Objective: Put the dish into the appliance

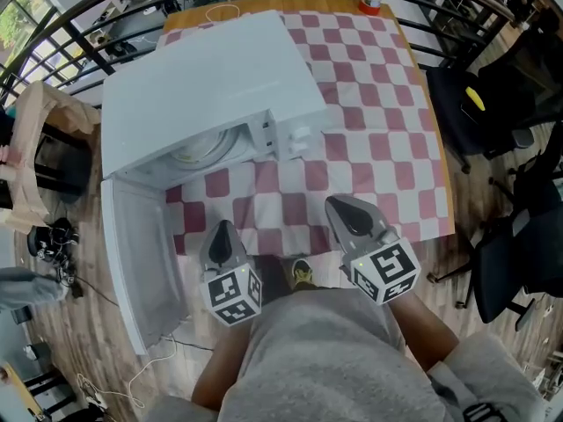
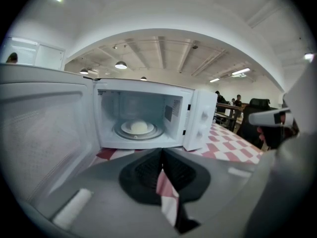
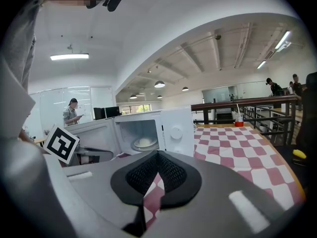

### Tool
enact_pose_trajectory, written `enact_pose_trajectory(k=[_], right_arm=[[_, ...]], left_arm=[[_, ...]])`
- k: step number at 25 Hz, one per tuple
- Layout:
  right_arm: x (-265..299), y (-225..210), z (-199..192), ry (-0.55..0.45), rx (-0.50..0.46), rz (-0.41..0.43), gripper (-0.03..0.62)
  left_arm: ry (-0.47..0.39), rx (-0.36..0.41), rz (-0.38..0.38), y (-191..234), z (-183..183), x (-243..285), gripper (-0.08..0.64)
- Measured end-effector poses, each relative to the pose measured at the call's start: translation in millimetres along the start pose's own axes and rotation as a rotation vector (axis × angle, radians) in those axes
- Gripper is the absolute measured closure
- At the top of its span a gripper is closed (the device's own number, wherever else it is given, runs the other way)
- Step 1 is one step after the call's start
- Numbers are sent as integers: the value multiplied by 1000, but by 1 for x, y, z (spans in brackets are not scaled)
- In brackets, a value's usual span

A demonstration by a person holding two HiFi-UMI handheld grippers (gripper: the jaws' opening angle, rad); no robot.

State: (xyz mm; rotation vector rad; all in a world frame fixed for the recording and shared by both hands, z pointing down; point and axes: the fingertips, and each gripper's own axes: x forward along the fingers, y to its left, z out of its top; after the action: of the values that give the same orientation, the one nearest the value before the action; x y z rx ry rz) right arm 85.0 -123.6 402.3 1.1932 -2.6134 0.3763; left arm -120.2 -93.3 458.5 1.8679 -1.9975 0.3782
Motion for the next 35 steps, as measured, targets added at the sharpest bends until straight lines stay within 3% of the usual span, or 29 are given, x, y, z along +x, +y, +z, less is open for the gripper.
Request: enact_pose_trajectory(k=[15, 35], right_arm=[[-27, -1, -17, -15, 17, 2, 592], [-23, 9, -22, 6, 39, -12, 592]], left_arm=[[-31, 4, -31, -20, -4, -37, 551], [-34, 24, -75, -25, -2, -40, 551]])
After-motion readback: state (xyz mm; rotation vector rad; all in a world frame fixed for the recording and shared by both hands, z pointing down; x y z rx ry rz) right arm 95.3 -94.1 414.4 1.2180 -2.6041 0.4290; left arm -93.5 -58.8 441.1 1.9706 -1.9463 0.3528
